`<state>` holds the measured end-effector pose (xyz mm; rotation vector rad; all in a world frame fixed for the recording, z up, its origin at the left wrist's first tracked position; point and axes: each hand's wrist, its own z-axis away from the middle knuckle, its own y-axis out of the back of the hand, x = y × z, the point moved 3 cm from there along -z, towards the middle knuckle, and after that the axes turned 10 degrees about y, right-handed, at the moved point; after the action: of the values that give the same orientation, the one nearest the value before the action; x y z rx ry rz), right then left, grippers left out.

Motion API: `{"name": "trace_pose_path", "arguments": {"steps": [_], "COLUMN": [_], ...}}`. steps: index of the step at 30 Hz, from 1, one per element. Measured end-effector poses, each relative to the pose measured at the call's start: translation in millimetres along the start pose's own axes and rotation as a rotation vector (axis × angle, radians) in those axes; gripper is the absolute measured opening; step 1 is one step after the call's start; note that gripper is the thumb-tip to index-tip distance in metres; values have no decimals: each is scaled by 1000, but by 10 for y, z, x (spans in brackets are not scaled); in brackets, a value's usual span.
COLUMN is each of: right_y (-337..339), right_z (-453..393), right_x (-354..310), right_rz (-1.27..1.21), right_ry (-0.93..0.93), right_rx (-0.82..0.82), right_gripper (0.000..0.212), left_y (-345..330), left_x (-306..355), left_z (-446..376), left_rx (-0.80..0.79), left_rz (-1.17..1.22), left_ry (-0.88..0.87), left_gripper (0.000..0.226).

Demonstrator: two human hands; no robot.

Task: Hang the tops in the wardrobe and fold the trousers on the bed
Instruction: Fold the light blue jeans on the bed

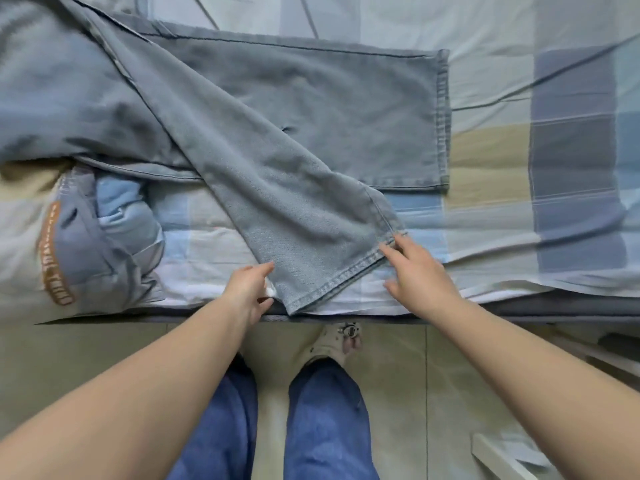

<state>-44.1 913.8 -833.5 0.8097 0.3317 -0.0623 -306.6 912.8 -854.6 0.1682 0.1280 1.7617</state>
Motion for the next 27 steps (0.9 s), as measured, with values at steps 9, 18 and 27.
{"name": "trace_pose_path", "arguments": {"steps": [9, 18, 27], "right_y": [-412, 80, 970], "right_z": [-233, -261, -96], "right_x": [-50, 46, 163], "right_rz": [125, -434, -948], "right_ry": [45, -192, -171], "right_rx": [89, 487, 800], "right_gripper": [88, 25, 24], "left_y": [-216, -685, -1568], "left_x": [41, 779, 2044], "left_z": [32, 1002, 1624], "left_rx": [-205, -506, -413], "left_rz": [4, 437, 280], "left_ry": [-79, -219, -435], "left_gripper": [17, 11, 26]}}
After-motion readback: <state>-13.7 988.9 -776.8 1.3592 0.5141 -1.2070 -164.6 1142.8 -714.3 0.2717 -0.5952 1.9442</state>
